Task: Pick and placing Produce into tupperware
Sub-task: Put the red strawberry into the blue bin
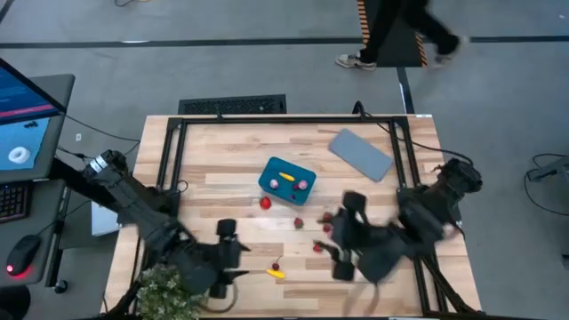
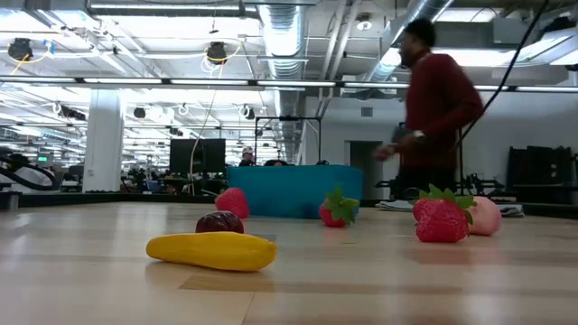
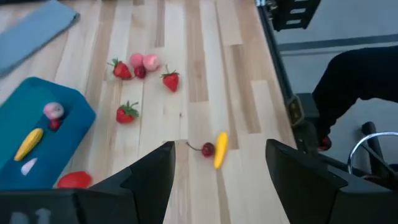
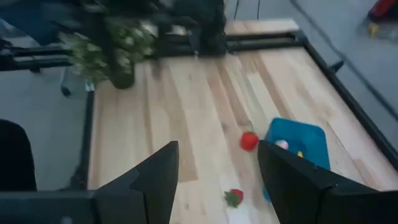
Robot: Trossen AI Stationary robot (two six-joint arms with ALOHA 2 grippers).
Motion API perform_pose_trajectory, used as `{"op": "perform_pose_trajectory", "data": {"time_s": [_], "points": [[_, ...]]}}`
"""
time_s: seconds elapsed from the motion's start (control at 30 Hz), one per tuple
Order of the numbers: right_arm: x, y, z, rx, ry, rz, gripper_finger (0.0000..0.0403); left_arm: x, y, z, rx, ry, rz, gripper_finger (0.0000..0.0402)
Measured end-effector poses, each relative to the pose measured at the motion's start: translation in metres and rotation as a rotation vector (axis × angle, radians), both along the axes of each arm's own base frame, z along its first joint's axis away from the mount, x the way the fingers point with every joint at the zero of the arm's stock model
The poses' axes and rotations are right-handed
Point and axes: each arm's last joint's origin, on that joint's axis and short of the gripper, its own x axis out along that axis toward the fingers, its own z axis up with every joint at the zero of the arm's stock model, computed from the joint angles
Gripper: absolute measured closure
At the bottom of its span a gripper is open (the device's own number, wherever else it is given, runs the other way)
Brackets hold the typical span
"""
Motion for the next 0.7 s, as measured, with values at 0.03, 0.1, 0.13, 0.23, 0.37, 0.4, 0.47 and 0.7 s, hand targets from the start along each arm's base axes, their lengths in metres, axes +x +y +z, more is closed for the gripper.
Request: {"op": "perform_pose_trajectory", "data": {"time_s": [0.03, 0.1, 0.13, 0.23, 0.37, 0.4, 0.47, 0.7], "points": [[-0.007, 0.009, 0.0, -0.006, -0.021, 0.0, 0.0163, 0.006, 0.004, -0.002, 0.0, 0.017, -0.006, 0.0162], [-0.015, 0.027, -0.005, -0.013, -0.046, -0.001, 0.0163, 0.02, 0.013, -0.008, -0.013, 0.052, -0.014, 0.0162], [-0.019, 0.035, -0.008, -0.023, -0.052, -0.003, 0.0163, 0.027, 0.018, -0.011, -0.02, 0.065, -0.014, 0.0162], [-0.031, 0.057, -0.022, -0.054, -0.051, -0.006, 0.0163, 0.046, 0.032, -0.023, -0.016, 0.119, -0.001, 0.0162], [-0.045, 0.083, -0.04, -0.093, -0.071, -0.011, 0.0163, 0.069, 0.05, -0.035, -0.008, 0.139, -0.008, 0.0162], [-0.046, 0.088, -0.044, -0.102, -0.08, -0.018, 0.0163, 0.075, 0.055, -0.038, -0.016, 0.143, -0.022, 0.0162], [-0.049, 0.098, -0.052, -0.124, -0.093, -0.025, 0.0163, 0.088, 0.065, -0.043, -0.05, 0.136, -0.034, 0.0162], [-0.064, 0.112, -0.068, -0.12, -0.134, -0.078, 0.0163, 0.134, 0.097, -0.074, -0.124, 0.113, -0.065, 0.0162]]}}
